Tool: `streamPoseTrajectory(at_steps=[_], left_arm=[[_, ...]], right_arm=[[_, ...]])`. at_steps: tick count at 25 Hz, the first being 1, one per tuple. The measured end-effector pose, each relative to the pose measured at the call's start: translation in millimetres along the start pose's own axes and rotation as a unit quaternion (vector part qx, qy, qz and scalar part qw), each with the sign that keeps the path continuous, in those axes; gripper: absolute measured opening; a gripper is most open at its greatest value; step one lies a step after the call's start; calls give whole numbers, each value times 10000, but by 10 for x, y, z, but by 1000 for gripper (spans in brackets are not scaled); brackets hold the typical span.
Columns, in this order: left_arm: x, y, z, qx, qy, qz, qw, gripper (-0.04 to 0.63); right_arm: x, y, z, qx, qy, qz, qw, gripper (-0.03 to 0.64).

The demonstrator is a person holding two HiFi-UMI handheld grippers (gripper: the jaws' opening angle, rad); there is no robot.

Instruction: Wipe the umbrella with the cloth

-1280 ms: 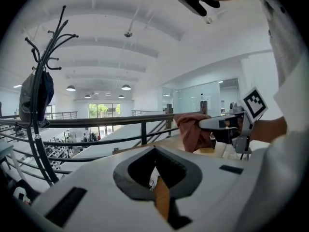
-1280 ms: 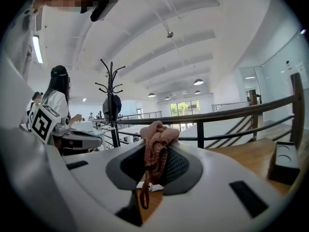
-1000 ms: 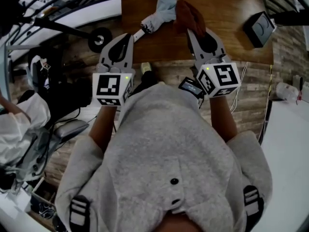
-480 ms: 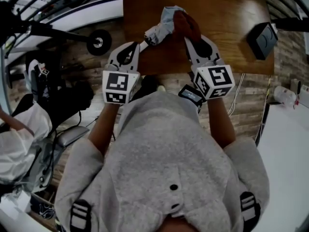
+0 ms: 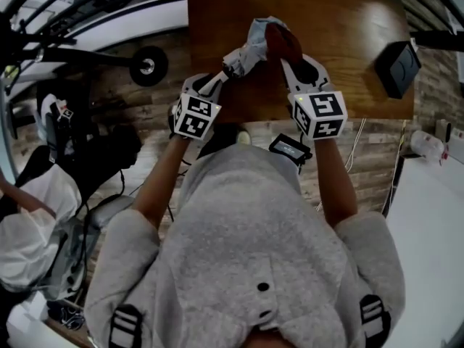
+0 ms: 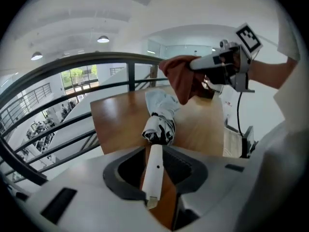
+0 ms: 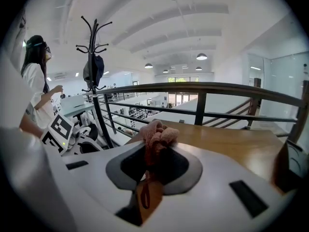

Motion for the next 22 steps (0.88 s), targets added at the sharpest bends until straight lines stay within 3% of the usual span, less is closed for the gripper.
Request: streamPoseTrajectory(at_steps=[1,6,12,22], left_arm=[[64,11,-59,54,125,-48,9999,117],[253,-13,-253,152,618,-215,9977,128],[393,-8,-294,346,896,-266,9950,150],[416,22,-260,103,907,-492,9946,149]], right_arm=[[44,-27,-18,-44,59,-29,10000,72],[212,-180,-133,-185,404,-207,9988,72],[468,-309,-225,-415,820,-407,9949,72],[864,231,-471,-682,1399,325,9873,72]])
Point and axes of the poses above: the fingertips, and each gripper's own axes: x forward along the fingers, y to its left, z out of its top, the point moved 3 cm from there along -x, backward along the fingers, and after that the axes turned 4 degrees about -x, right-handed, at the moved point
